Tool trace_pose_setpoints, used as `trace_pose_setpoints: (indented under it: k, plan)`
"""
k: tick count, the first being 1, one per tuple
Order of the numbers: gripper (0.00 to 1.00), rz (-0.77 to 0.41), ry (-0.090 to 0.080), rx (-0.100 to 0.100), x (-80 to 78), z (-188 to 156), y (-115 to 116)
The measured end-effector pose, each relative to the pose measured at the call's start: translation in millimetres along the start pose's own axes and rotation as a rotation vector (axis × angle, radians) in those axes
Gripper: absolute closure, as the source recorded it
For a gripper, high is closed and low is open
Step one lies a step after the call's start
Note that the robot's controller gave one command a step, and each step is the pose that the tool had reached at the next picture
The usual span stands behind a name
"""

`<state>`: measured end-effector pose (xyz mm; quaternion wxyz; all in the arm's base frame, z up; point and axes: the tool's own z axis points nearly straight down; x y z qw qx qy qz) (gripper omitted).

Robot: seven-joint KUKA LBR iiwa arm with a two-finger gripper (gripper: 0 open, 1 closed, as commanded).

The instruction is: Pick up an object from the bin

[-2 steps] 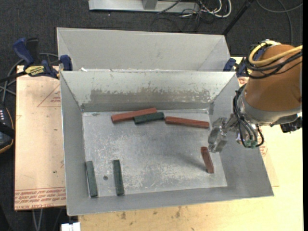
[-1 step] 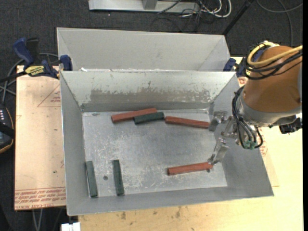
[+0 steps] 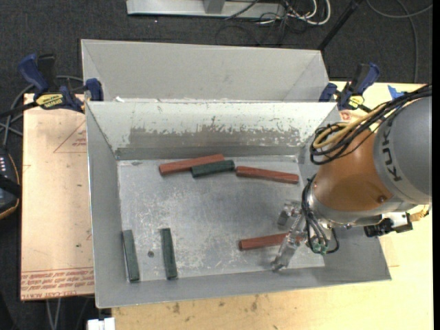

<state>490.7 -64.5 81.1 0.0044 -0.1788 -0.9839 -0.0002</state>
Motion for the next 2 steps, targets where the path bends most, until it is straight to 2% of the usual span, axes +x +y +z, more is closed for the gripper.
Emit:
trace_pose_setpoints:
  k: [1, 2]
  plan:
    - [1.00, 0.001, -0.008, -0.002, -2.2, -4.4, 0.4]
    - [1.00, -0.031, -0.019, -0.004, -9.0, -176.1, 7.0]
